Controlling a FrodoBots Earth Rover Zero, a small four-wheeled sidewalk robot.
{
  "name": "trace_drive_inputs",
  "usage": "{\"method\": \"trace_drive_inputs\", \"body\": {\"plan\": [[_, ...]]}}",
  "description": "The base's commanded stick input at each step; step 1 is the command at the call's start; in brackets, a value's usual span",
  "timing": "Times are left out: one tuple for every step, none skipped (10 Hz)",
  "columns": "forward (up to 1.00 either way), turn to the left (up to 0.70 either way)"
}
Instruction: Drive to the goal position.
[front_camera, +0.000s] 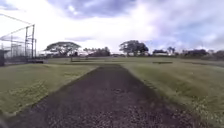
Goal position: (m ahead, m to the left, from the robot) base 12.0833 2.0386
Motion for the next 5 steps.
{"method": "trace_drive_inputs", "body": {"plan": [[0.5, 0.0], [0.5, 0.0], [0.5, 0.0], [0.5, 0.0], [0.5, 0.0]]}}
